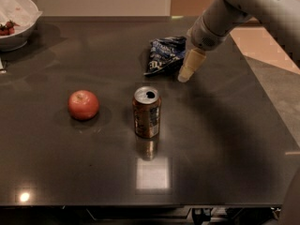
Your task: Move blue chip bag near orange can
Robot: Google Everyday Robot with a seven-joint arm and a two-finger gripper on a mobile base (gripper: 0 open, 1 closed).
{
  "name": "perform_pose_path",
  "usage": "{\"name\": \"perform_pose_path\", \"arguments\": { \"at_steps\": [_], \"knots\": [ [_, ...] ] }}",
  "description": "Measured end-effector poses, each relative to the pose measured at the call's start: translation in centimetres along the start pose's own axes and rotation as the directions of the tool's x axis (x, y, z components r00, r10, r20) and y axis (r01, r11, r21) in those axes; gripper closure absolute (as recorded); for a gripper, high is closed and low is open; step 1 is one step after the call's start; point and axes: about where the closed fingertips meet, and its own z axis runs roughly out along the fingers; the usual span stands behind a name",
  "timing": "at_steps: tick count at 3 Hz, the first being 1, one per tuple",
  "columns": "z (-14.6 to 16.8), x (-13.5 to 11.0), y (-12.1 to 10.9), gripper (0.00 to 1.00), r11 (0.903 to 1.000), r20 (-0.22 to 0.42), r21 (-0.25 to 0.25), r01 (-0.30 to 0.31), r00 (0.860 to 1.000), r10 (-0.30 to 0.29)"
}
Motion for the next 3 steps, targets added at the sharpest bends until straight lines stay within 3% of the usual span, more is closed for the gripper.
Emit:
{"name": "perform_pose_path", "arguments": {
  "at_steps": [1,3],
  "knots": [
    [1.9,-0.4,-1.3,0.0,1.0,0.004,-0.001,0.001,1.0,-0.001],
    [3.9,0.0,-2.2,0.41,1.0,-0.019,-0.009,0.003,1.0,-0.003]
  ]
}}
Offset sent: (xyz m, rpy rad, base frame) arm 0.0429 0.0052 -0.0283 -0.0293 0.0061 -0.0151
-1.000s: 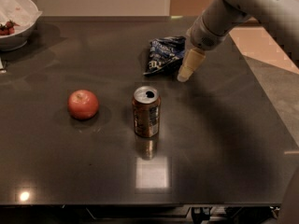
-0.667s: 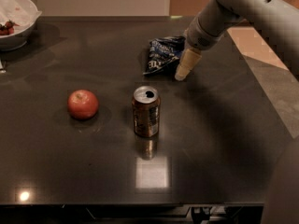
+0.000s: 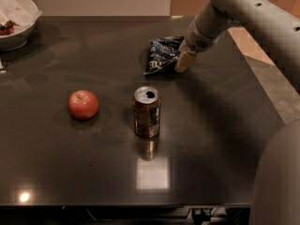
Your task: Move blue chip bag near orange can
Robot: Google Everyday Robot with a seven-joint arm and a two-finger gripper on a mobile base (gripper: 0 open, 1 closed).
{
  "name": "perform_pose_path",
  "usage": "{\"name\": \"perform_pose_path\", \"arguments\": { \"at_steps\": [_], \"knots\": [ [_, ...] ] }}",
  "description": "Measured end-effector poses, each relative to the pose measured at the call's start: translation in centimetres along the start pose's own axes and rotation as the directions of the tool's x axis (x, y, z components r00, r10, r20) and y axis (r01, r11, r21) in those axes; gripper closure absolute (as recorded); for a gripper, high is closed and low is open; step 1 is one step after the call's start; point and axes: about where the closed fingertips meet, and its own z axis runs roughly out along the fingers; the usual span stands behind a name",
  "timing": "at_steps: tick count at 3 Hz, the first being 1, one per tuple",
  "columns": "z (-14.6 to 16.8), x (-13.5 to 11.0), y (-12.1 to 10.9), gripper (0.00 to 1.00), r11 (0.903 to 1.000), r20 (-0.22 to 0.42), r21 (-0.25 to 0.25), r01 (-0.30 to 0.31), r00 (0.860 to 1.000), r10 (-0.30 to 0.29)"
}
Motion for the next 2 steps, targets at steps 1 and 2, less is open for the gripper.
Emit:
{"name": "perform_pose_path", "arguments": {
  "at_steps": [1,2],
  "knots": [
    [0.0,0.1,0.1,0.64,1.0,0.008,-0.005,-0.001,1.0,0.001],
    [-1.1,-0.1,0.7,0.88,1.0,0.013,0.003,0.004,1.0,-0.004]
  ]
}}
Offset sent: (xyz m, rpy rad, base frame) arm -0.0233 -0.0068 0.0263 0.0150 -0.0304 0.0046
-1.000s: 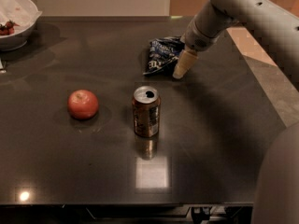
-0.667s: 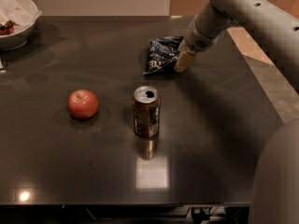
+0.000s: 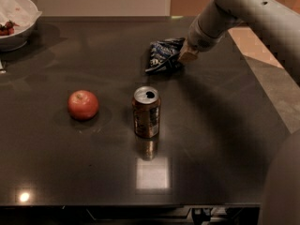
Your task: Move blue chip bag near orange can
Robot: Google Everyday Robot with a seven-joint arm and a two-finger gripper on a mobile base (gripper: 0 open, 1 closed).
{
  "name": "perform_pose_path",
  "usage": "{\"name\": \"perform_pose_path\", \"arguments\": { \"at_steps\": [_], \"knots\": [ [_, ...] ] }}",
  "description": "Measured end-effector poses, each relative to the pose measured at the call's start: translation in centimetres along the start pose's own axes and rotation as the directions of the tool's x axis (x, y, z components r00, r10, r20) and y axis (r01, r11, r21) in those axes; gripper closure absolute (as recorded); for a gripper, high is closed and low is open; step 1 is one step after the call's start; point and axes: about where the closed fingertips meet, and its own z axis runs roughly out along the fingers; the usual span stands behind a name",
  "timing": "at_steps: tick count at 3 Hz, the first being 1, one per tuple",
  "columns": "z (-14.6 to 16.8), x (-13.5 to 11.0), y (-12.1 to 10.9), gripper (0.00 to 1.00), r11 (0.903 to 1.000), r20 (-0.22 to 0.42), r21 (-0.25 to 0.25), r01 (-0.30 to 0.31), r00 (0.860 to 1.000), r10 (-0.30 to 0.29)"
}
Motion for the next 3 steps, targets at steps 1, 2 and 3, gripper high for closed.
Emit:
{"name": "perform_pose_path", "arguments": {
  "at_steps": [1,2,3],
  "knots": [
    [-2.0,0.0,1.5,1.0,0.9997,0.022,0.0,0.025,0.999,-0.025],
    [-4.1,0.3,4.2,1.0,0.9962,0.063,-0.017,0.086,0.994,-0.085],
    [-5.6,1.5,7.4,1.0,0.9847,0.111,-0.052,0.166,0.981,-0.16]
  ]
}}
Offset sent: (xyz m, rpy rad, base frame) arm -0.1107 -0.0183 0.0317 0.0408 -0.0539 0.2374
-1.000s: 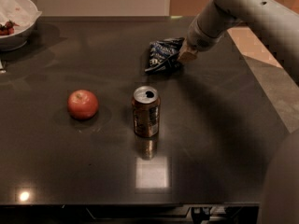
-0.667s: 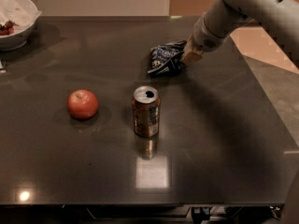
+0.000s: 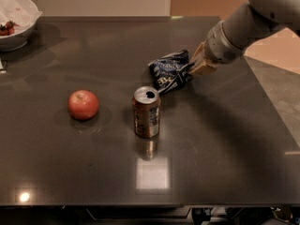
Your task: Move blue chip bag near orange can
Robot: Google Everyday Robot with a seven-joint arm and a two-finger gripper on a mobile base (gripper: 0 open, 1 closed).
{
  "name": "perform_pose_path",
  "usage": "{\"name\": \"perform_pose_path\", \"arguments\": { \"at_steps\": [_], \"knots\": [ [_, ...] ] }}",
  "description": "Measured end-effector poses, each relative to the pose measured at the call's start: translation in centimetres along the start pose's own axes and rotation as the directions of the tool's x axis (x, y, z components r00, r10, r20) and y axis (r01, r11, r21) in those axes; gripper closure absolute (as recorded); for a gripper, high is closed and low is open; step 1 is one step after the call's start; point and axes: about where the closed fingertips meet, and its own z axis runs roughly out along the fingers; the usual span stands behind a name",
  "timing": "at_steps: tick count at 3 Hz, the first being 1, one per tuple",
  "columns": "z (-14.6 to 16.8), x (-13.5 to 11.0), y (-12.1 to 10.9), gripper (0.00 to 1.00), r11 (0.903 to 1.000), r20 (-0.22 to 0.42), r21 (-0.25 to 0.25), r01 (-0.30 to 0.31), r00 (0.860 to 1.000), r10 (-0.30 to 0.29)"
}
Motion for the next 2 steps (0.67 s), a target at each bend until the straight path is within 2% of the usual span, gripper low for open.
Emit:
{"name": "perform_pose_path", "arguments": {
  "at_steps": [2],
  "knots": [
    [-1.4,1.5,5.1,1.0,0.9924,0.088,-0.064,0.105,0.991,-0.1]
  ]
}}
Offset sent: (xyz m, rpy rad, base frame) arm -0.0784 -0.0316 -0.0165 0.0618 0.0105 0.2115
